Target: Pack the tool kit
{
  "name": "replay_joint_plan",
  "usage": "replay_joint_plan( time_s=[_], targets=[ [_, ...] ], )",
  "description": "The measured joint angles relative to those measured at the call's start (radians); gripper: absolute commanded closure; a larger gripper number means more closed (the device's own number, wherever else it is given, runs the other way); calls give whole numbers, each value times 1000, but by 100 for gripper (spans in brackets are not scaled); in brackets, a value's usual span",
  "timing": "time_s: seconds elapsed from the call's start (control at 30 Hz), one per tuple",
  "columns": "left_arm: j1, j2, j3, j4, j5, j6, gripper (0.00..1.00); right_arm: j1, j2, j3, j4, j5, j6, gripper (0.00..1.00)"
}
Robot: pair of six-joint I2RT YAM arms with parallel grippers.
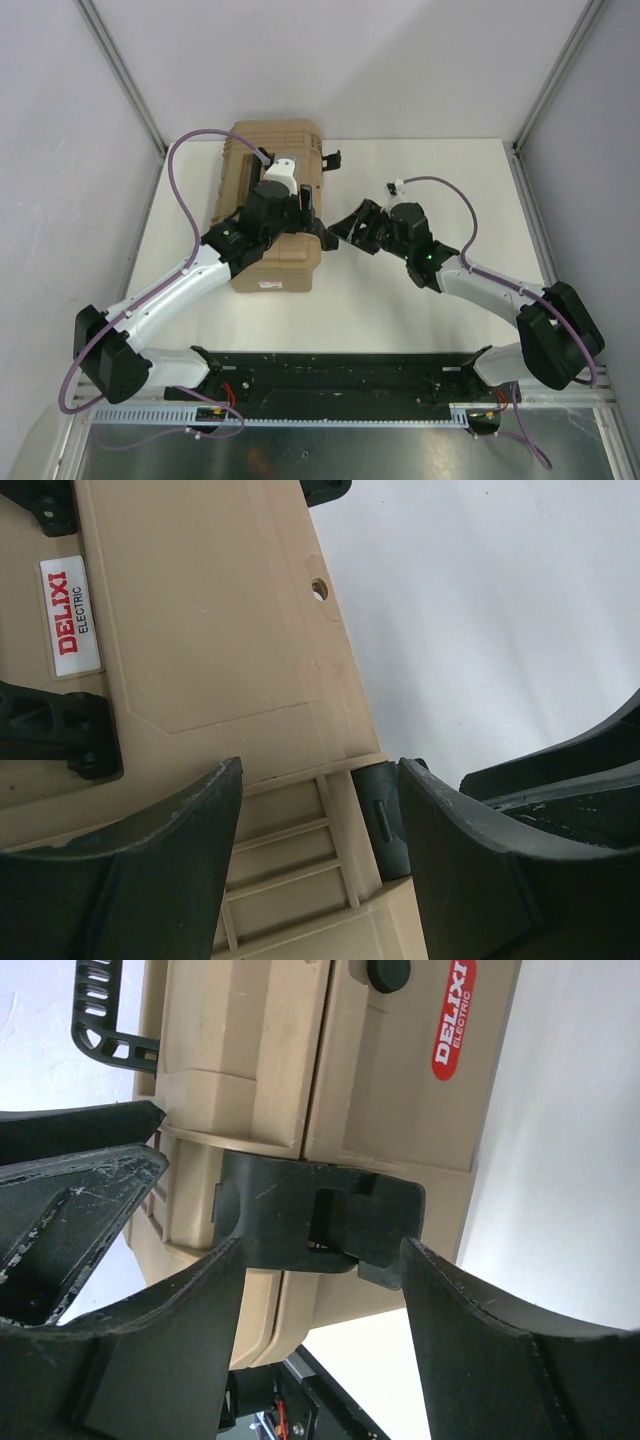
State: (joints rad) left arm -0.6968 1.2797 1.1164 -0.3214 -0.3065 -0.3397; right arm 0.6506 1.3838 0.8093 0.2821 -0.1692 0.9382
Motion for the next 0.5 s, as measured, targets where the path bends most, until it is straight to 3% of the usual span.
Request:
replay_joint_plan(
  time_s=[0.5],
  targets=[
    [1,-3,-8,10,0,0,32,-16,94,6,88,-76,51,31]
  ],
)
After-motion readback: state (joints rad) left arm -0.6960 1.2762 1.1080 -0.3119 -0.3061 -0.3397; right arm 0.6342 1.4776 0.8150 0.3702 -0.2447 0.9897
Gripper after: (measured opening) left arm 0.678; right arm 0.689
